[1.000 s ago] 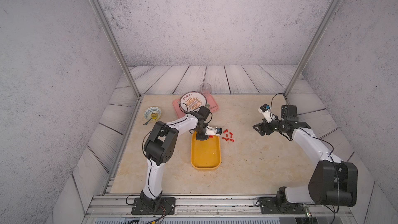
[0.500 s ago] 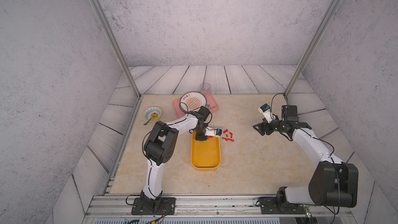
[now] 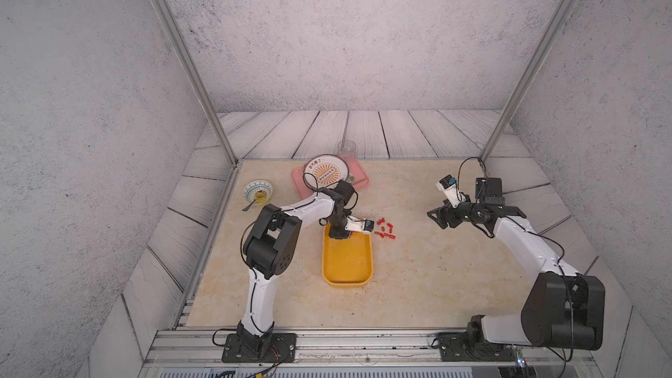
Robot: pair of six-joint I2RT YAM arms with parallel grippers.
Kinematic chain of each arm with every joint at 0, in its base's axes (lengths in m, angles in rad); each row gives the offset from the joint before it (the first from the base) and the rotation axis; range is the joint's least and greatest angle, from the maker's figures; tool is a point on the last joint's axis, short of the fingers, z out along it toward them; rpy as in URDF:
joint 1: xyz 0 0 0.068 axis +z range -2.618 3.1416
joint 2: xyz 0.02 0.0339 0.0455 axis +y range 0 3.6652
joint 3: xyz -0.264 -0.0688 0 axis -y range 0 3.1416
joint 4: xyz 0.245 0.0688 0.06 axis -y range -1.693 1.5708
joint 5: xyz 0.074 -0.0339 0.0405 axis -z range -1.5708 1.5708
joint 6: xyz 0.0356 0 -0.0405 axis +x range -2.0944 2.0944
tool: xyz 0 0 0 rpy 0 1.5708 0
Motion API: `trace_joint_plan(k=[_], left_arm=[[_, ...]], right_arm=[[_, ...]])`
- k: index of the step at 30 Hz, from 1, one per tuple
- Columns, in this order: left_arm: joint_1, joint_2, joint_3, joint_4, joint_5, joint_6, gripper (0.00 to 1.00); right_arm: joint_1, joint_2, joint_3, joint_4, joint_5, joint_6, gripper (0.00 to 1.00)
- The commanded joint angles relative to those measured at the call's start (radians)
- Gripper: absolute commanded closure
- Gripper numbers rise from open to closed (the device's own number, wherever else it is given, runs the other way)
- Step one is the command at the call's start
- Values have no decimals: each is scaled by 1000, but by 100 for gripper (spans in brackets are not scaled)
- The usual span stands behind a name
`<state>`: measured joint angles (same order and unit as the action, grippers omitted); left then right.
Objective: Take the screw protection sleeves out of the storage box
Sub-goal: Pick up the screw protection sleeve from the storage box.
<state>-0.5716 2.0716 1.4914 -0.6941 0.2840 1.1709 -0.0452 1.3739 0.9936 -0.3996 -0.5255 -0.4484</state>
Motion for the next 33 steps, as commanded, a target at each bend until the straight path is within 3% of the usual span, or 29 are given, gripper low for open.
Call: trace_joint_plan(k=[1,8,20,33], left_arm=[[4,28,5,20,0,-11,85],[6,4,-13,78,0,-52,85],[17,-62,-50,54,86,-11,86],[18,-3,-33,108,30,-2,85]], right_arm=[[-3,-40,-1,-8,-23,-7,15],[-4,-38,-1,-8,-23,-7,15],[-3,-38,-1,-8,-25,-10,15],[-4,-37,0,-11,-24,-13,15]])
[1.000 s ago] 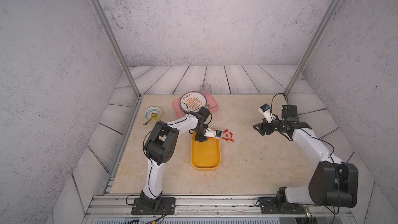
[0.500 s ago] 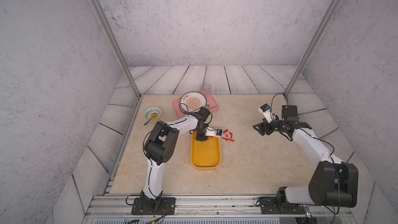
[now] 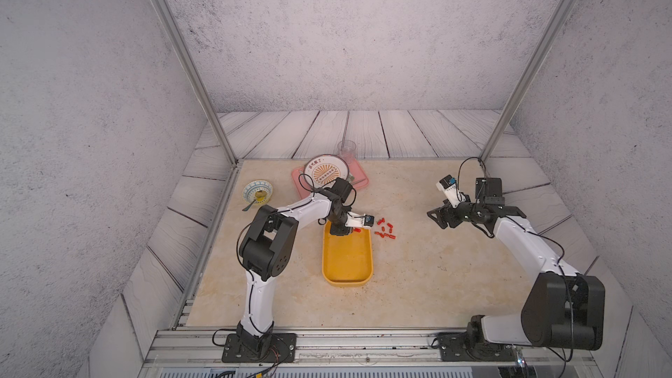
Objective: Take the screw protection sleeves out of the storage box
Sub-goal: Pick up the screw protection sleeve from the storage box.
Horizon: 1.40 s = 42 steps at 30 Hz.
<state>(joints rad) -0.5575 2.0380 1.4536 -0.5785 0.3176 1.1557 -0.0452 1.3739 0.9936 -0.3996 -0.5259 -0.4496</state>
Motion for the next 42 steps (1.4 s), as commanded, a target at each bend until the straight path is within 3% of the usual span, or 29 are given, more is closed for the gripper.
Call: trace_joint_plan(k=[1,17,27,31,36,42], left_arm=[[4,32,5,-8,-3,13,85],[-2,52,-15,16,-30,48,84],[-4,14,-1,-191,17,121,84],[-4,-6,-2,-156,37,93,84],[-3,-36,-47,11,34,60,83],[-2,-17,-33,30,31,61,83]], right_arm=[[-5,-36,0,-11,-25,-12,15],[-8,-39,0,-13,-28,-14,15],[-11,-39,0,-12,-33,-11,15],[-11,-41,0,-13,-35,-11,15],[-13,-41,-1,-13,-35,-11,15],[-14,-39,-1,-13,-37,-14,15]])
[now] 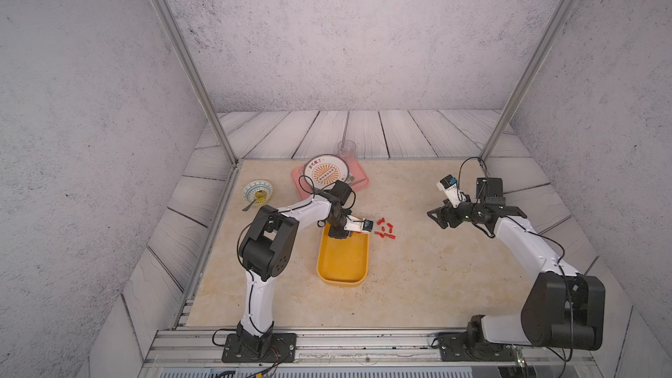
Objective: Take the screw protection sleeves out of the storage box
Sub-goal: Pick up the screw protection sleeve from the storage box.
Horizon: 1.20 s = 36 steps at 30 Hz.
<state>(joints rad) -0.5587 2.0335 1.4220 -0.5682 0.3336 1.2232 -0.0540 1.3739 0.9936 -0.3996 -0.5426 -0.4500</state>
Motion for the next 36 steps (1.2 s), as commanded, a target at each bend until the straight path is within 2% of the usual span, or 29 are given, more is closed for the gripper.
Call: trace_joint_plan(k=[1,20,36], left_arm=[[-2,-7,-2,20,7,0,82],[-2,74,24,-43,-42,57,81],[-3,34,40,-105,-28,45,94]], right_arm=[[-4,-40,-1,-13,-20,-13,15],[-6,-44,-1,-13,-21,-10,15],[-5,-44,-1,-13,-20,-12,15]])
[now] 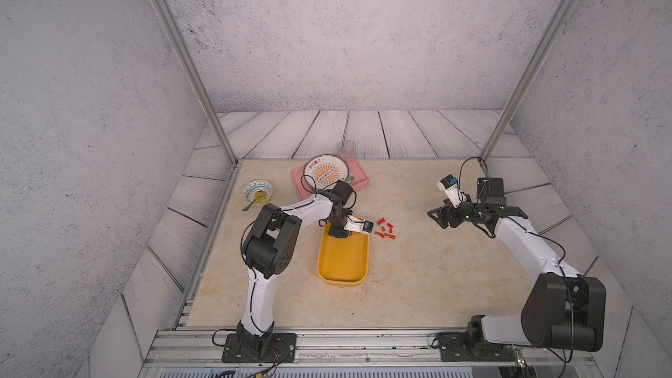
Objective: Take the screw protection sleeves out of the storage box
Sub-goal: Pick up the screw protection sleeve from the storage box.
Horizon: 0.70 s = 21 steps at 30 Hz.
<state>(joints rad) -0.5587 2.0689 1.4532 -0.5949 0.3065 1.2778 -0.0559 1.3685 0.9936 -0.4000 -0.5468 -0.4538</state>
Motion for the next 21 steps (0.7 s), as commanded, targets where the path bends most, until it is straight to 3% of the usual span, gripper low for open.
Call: trace_joint_plan(k=[1,15,21], left_arm=[[-3,-9,9,-73,1,-19,94],[5,-101,2,-86,53,-96,95],[-11,-147,81,-150,241,-265,95]], right_arm=[[-4,-39,-1,-12,-14,-9,15],[-5,-40,-1,-12,-18,-8,15],[-7,-37,12,-24,-12,5,15]])
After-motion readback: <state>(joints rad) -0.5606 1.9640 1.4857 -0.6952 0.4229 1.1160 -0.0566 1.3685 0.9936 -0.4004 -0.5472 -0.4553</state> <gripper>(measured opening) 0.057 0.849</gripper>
